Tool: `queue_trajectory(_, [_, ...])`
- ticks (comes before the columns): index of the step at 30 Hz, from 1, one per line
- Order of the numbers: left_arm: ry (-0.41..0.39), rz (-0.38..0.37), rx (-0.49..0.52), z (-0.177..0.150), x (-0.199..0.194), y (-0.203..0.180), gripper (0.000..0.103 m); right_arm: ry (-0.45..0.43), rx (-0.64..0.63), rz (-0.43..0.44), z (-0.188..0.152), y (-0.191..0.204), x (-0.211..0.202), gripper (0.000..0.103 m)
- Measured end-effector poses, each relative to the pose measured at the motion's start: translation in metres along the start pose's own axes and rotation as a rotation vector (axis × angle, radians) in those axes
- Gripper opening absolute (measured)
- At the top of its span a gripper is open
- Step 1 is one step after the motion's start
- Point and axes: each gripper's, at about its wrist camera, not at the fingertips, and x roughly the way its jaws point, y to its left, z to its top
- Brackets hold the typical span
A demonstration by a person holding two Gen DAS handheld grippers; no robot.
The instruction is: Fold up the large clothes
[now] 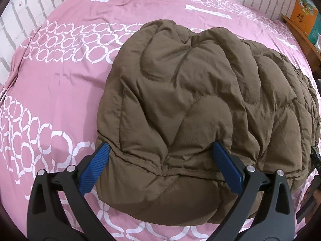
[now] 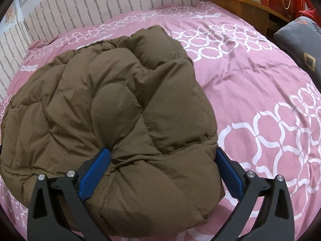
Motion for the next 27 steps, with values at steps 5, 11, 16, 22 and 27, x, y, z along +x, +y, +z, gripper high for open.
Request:
queue_trajectory(5, [0.003,-0.002,0.000,0.000,0.002,0.001,0.100,0.067,0.062,0.047,-0.003,-0.009,0.006,0.101])
queue_trajectory(11, [0.005,-0.006,-0.004,-0.001,0.005,0.001,0.100,0.081,0.086,0.096,-0.007,-0.015,0.011,0.101])
queue_trajectory(16, [0.009,-0.009,-0.008,-0.001,0.008,0.000,0.100,0.095,0.041,0.149,-0.009,-0.006,0.014,0.102])
queue_trajectory(22, [0.020,-0.016,-0.023,-0.001,0.012,0.001,0.100,0.112,-0.004,0.170,-0.008,0.006,0.020,0.102])
queue_trajectory(27, [0.020,-0.018,-0.020,0.000,0.011,0.001,0.100,0.128,-0.031,0.192,0.001,0.008,0.036,0.102])
